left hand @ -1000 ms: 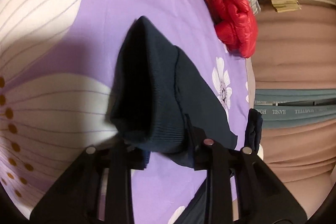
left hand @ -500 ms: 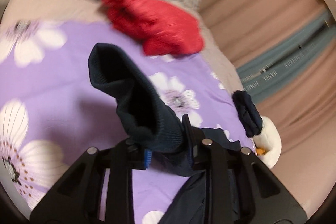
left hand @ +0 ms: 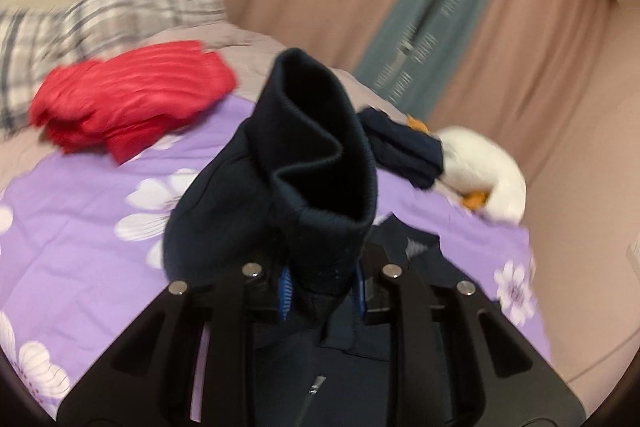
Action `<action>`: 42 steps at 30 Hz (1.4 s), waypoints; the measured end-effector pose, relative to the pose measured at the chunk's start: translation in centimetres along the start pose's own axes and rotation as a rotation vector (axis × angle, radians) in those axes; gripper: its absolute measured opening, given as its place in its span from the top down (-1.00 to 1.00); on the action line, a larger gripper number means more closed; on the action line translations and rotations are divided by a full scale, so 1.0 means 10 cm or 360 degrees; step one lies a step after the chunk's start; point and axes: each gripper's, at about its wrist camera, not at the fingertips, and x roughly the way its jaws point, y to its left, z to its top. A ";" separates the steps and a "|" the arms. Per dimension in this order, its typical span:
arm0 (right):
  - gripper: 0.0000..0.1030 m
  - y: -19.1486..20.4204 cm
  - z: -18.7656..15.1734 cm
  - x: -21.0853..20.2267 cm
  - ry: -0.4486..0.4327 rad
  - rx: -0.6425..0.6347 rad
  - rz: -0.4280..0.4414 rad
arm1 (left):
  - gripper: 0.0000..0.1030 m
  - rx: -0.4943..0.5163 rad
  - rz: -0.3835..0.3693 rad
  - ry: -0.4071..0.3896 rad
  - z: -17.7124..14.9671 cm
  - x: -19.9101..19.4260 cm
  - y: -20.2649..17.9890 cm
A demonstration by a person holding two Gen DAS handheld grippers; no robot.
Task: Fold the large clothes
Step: 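Grasp the other sleeve cuff with the left tool and lift it, then fold the held sleeve across the jacket body toward the right tool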
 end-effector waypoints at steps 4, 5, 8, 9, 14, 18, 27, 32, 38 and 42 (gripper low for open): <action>-0.30 -0.17 -0.01 -0.10 -0.0033 0.0068 0.0010 | 0.57 0.0179 -0.0062 0.0124 -0.23 0.39 -0.64; -0.30 -0.21 -0.01 -0.13 -0.0041 0.0077 0.0003 | 0.57 0.0230 -0.0075 0.0166 -0.32 0.51 -0.82; -0.30 -0.36 -0.04 -0.21 -0.0063 0.0122 -0.0023 | 0.57 0.0351 -0.0084 0.0278 -0.63 0.81 -1.23; -0.30 -0.41 -0.05 -0.24 -0.0070 0.0142 -0.0034 | 0.57 0.0381 -0.0081 0.0306 -0.70 0.89 -1.29; -0.30 -0.64 -0.10 -0.31 -0.0077 0.0206 -0.0092 | 0.57 0.0609 -0.0043 0.0507 -1.31 1.30 -1.76; -0.30 -0.77 -0.10 -0.33 -0.0096 0.0274 -0.0114 | 0.16 0.0750 -0.0038 0.0635 -1.73 1.55 -2.04; -0.30 -0.89 -0.13 -0.44 -0.0104 0.0362 -0.0142 | -0.84 0.0588 -0.0376 0.0809 -1.94 1.45 -2.08; -0.30 -0.93 -0.06 -0.40 -0.0097 0.0415 -0.0104 | -0.92 0.0413 -0.0589 0.0707 -1.61 0.94 -1.56; -0.30 -0.93 0.25 -0.18 -0.0078 0.0401 -0.0049 | -0.95 0.0058 -0.0385 0.0616 -1.29 0.73 -0.19; -0.30 -1.04 0.53 0.11 -0.0055 0.0457 0.0013 | -0.95 -0.0271 -0.0353 0.0643 -1.35 0.74 0.58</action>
